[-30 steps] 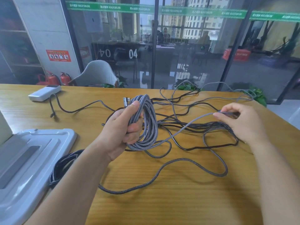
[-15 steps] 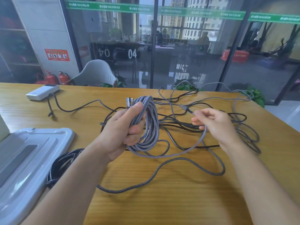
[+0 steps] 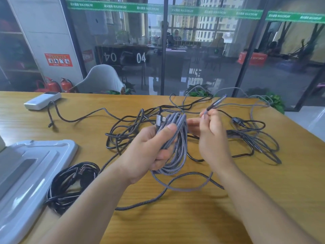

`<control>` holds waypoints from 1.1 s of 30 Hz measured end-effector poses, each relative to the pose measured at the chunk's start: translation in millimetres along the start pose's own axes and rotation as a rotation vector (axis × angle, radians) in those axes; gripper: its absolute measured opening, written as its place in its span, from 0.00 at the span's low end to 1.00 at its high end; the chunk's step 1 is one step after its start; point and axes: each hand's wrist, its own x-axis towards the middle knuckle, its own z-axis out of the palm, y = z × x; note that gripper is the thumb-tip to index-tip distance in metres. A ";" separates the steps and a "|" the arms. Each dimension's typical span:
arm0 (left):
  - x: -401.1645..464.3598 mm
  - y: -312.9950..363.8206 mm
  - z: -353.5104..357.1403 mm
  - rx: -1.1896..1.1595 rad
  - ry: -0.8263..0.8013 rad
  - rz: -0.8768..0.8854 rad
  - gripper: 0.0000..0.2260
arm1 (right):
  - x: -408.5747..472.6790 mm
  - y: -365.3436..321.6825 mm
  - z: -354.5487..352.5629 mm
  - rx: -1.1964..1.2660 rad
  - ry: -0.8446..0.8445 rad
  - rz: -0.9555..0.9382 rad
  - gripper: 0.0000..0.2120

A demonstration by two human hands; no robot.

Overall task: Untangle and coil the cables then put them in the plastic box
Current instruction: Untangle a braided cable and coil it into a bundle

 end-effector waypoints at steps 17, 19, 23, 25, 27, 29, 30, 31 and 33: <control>0.9 -3.1 21.3 -0.105 0.101 -0.055 0.27 | -21.4 -17.6 23.5 0.457 0.017 0.202 0.13; 0.9 -5.3 21.3 -0.152 0.173 -0.062 0.26 | -21.6 -13.6 25.4 0.443 0.010 0.201 0.14; 3.6 -5.4 22.5 -0.063 0.247 -0.041 0.17 | -22.3 -11.5 23.0 0.478 0.007 0.197 0.14; 5.3 -5.1 21.1 -0.090 0.264 -0.034 0.14 | -23.3 -10.2 21.4 0.496 -0.013 0.177 0.15; 6.1 -5.9 18.4 -0.114 0.272 -0.026 0.12 | -24.7 -8.7 19.8 0.507 -0.068 0.115 0.19; 6.4 -7.2 15.6 -0.133 0.271 -0.035 0.12 | -24.9 -7.6 17.6 0.517 -0.144 0.037 0.24; 6.7 -7.4 14.8 -0.135 0.269 -0.054 0.12 | -24.0 -7.4 15.9 0.530 -0.182 0.019 0.24; 6.8 -7.1 13.9 -0.130 0.265 -0.080 0.12 | -22.7 -6.9 14.1 0.547 -0.218 0.015 0.23; 7.0 -5.7 13.5 -0.107 0.257 -0.133 0.12 | -19.6 -4.7 11.6 0.578 -0.275 0.033 0.20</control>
